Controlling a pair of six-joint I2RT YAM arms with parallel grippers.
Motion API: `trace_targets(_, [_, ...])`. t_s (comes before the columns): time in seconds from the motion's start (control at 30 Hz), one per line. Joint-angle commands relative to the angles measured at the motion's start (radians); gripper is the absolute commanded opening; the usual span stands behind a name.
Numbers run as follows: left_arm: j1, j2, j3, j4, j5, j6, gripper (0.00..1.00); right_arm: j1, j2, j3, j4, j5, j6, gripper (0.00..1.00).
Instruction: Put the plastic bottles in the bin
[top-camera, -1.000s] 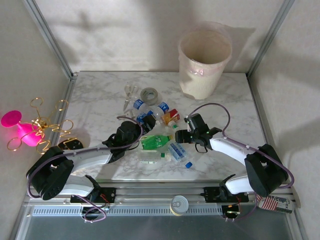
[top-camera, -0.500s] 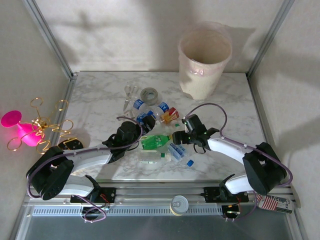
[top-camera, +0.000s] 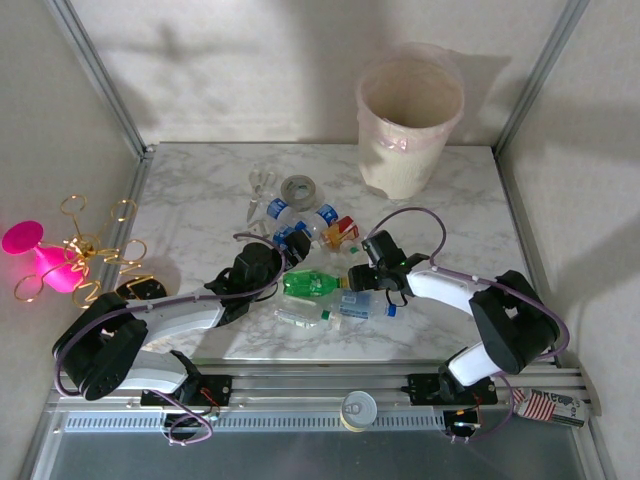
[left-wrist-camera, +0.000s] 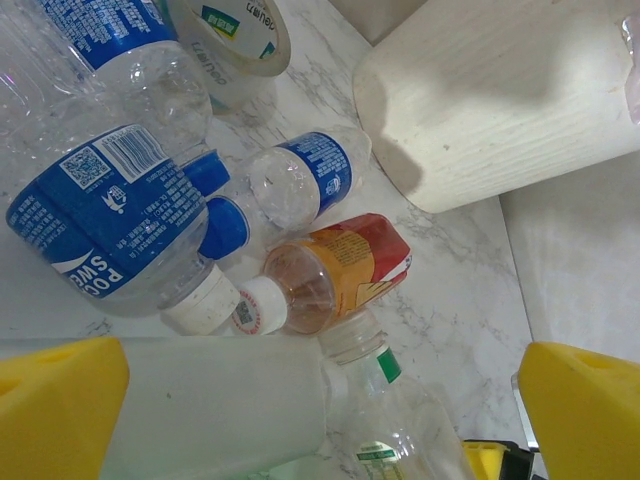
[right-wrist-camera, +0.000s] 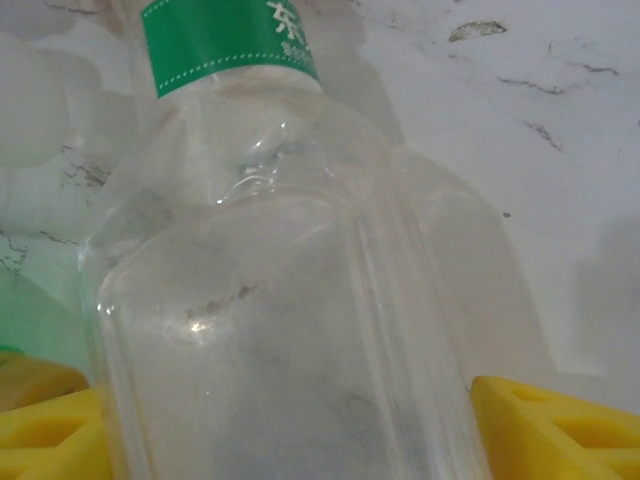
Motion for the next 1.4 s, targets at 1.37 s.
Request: trace_targets(1.37, [0.317,-0.522,-0.262,-0.202,-0.069,-0.003,1.0,-0.425,-0.08,0.679,0.258,-0.133,-0.051,0.49])
